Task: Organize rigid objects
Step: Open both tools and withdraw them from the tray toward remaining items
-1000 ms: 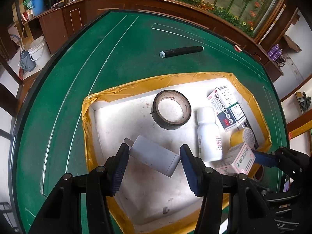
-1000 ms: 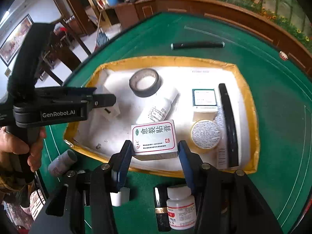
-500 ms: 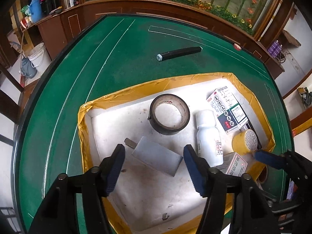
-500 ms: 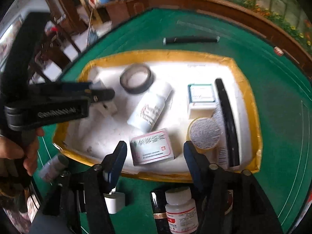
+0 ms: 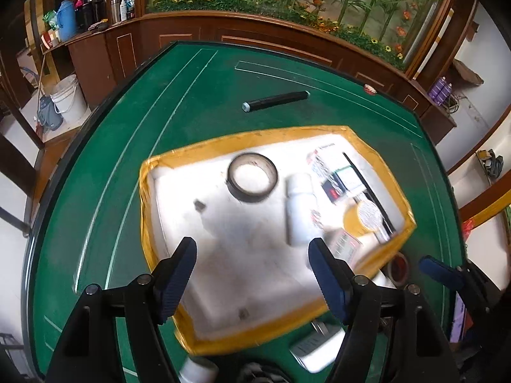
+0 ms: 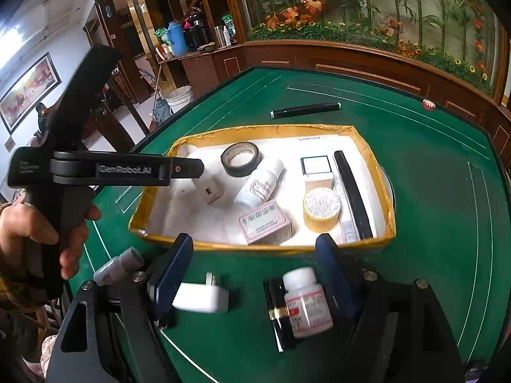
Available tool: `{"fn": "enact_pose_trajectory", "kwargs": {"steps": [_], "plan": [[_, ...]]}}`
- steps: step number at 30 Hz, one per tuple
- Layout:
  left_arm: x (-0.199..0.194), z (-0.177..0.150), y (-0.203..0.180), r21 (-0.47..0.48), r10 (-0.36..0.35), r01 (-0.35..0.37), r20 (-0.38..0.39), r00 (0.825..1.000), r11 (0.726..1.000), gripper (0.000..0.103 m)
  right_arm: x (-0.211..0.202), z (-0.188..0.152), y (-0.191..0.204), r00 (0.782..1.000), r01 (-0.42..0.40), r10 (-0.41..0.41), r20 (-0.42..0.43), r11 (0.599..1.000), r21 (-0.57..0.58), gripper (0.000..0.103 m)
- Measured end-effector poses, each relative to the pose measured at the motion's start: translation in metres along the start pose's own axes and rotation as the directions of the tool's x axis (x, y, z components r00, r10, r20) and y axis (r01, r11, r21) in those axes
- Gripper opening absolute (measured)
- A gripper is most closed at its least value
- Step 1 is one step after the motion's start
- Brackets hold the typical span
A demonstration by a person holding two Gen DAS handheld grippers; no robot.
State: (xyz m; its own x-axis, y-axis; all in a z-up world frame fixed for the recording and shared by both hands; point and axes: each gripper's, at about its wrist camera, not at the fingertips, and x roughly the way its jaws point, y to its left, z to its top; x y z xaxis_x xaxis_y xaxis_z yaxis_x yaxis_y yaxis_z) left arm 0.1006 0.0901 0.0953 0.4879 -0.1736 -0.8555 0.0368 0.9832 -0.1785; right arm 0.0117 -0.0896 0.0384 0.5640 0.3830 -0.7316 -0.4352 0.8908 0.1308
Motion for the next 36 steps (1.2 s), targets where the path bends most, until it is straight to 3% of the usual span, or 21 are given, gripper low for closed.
{"fn": "enact_pose_trajectory", "kwargs": {"steps": [7,12,18,23,26,28,29,30,36], "plan": [[-0.016,-0.029,-0.019,0.005,-0.005,0.006,-0.011,1.000,1.000,0.076,-0.025,-0.021,-0.002,0.997,0.069,-0.067,0.050,0.997,-0.041,0.078],[-0.022,-0.048,-0.037,0.034,-0.005,0.006,-0.014,1.000,0.999,0.076,-0.054,-0.056,-0.010,0.994,0.086,-0.078,0.083,0.991,-0.100,0.078],[-0.027,-0.080,-0.080,0.191,-0.030,0.036,-0.034,0.999,0.981,0.076,-0.054,-0.084,-0.032,0.997,0.083,-0.083,0.002,0.994,-0.066,0.078],[-0.007,-0.097,-0.105,0.333,0.041,-0.017,-0.066,0.997,0.943,0.076,-0.048,-0.090,-0.048,0.997,0.062,-0.063,-0.046,0.998,-0.019,0.078],[0.006,-0.097,-0.103,0.346,0.075,-0.043,-0.078,0.994,0.937,0.066,-0.048,-0.093,-0.053,0.995,0.080,-0.080,-0.062,0.997,-0.008,0.078],[0.010,-0.097,-0.101,0.344,0.087,-0.057,-0.074,0.993,0.937,0.053,-0.051,-0.098,-0.051,0.988,0.140,-0.143,-0.063,0.989,-0.049,0.078],[0.010,-0.096,-0.100,0.340,0.079,-0.049,-0.076,0.994,0.939,0.038,-0.054,-0.102,-0.051,0.983,0.171,-0.176,-0.058,0.982,-0.073,0.078],[0.010,-0.095,-0.099,0.332,0.061,-0.031,-0.080,0.995,0.943,0.033,-0.058,-0.108,-0.050,0.977,0.203,-0.209,-0.046,0.974,-0.101,0.078],[0.008,-0.102,-0.114,0.350,0.022,0.019,-0.115,0.993,0.937,0.032,-0.077,-0.150,-0.062,0.943,0.329,-0.334,0.009,0.925,-0.188,0.078]]}}
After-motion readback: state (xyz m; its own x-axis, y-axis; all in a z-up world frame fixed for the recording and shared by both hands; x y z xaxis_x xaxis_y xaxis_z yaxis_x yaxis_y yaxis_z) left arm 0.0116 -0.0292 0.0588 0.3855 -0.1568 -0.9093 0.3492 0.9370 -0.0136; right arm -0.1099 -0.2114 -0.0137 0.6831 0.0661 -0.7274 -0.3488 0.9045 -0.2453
